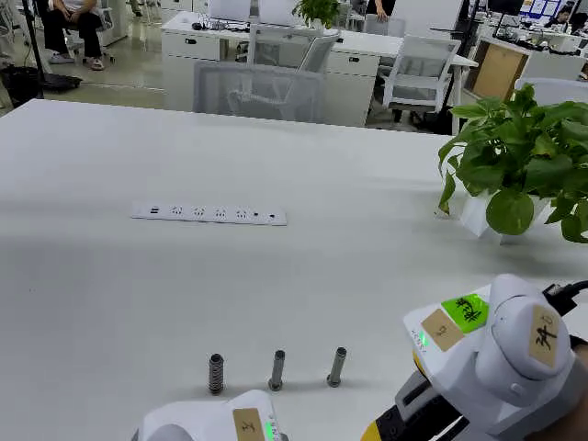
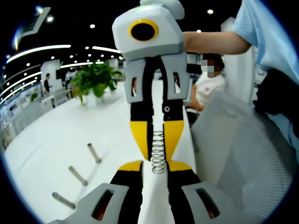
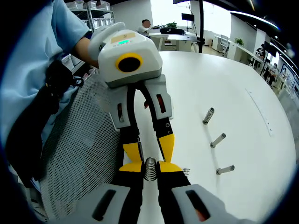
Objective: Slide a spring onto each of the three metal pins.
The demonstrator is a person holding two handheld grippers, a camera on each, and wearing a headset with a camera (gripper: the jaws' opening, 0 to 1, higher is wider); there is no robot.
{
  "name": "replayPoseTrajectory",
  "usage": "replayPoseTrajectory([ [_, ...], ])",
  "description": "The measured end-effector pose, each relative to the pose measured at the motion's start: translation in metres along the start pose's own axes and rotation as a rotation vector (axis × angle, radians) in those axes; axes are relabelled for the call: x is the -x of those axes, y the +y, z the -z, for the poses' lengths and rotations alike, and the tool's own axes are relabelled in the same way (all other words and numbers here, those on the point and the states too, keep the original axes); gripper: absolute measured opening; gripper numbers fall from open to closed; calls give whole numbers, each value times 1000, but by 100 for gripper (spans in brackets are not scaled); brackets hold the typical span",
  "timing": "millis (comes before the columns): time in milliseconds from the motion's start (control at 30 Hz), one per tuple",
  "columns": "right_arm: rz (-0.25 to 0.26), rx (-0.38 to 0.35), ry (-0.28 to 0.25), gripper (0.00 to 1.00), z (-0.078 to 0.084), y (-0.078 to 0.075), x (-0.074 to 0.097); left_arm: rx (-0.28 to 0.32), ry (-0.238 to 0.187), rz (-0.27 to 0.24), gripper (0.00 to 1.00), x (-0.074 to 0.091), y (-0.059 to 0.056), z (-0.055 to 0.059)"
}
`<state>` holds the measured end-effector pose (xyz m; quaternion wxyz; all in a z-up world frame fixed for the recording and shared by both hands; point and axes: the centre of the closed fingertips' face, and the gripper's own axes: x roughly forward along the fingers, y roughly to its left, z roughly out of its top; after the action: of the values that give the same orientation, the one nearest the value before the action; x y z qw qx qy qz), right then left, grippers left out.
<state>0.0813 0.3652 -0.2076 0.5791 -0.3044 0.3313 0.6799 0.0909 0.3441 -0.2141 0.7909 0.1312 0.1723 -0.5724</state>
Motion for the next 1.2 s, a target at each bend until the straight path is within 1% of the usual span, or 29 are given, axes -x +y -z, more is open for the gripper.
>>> replayPoseTrajectory([
  [67, -3, -3, -1, 12, -1, -1, 0, 13, -2, -18, 24, 3, 4, 1],
  [133, -2, -6, 1, 12, -1, -2, -1, 29, -3, -51, 30, 7, 10, 3],
  [167, -4, -12, 11, 12, 0, -3, -2, 43, -2, -75, 33, 10, 15, 5],
  [333, -13, -5, 20, 12, 0, -5, -4, 88, -7, -157, 46, 22, 29, 13],
  [467, -13, 3, 30, 12, -1, -10, -4, 141, -14, -232, 57, 33, 41, 21],
  [533, -22, -4, 31, 12, -3, -12, -4, 168, -18, -262, 60, 38, 46, 25],
  [567, -24, -11, 30, 12, -3, -13, -4, 175, -23, -269, 63, 40, 47, 26],
  [633, -23, -5, 30, 12, -5, -15, -6, 217, -35, -321, 66, 46, 54, 31],
  [667, -25, -8, 34, 12, -5, -16, -6, 226, -38, -332, 68, 49, 55, 33],
  [733, -33, -5, 42, 12, -4, -16, -8, 245, -40, -373, 71, 54, 60, 39],
  [767, -35, -1, 47, 12, -5, -16, -9, 242, -32, -382, 74, 57, 62, 42],
  [800, -36, 2, 49, 12, -5, -17, -9, 251, -34, -392, 76, 59, 63, 44],
  [867, -36, 3, 53, 12, -5, -18, -9, 272, -43, -421, 77, 65, 67, 47],
  [933, -36, 7, 63, 12, -5, -21, -10, 292, -44, -442, 78, 71, 71, 53],
  [1067, -37, 26, 89, 12, -4, -23, -11, 314, -44, -481, 87, 80, 77, 59],
  [1100, -39, 38, 99, 12, -4, -24, -11, 320, -44, -497, 90, 82, 80, 61],
  [1167, -40, 47, 110, 12, -4, -26, -12, 328, -39, -507, 95, 84, 82, 65],
  [1200, -37, 61, 124, 12, -3, -29, -12, 337, -38, -515, 97, 85, 84, 67],
])
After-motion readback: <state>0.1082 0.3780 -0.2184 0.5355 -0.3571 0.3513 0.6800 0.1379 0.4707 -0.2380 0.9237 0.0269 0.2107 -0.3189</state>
